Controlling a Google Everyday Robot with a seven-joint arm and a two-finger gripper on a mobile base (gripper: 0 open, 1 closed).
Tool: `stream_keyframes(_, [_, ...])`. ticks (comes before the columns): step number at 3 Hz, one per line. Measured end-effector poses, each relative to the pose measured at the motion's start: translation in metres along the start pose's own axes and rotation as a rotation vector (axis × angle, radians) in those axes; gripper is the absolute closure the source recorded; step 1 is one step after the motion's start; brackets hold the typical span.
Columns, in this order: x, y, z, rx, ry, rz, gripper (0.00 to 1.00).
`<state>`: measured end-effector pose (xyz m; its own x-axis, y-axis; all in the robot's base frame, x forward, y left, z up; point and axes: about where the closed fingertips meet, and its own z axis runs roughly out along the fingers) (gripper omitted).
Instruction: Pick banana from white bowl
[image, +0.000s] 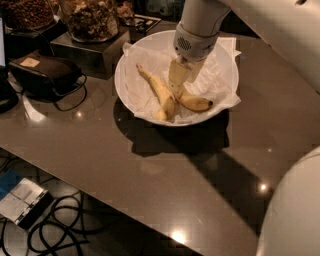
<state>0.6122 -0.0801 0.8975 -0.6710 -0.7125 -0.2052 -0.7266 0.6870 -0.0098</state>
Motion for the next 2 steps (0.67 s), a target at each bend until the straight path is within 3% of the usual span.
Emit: stream_keyframes(2, [0.0036, -0.0054, 0.0114, 0.005, 0.017, 0.016, 0.53])
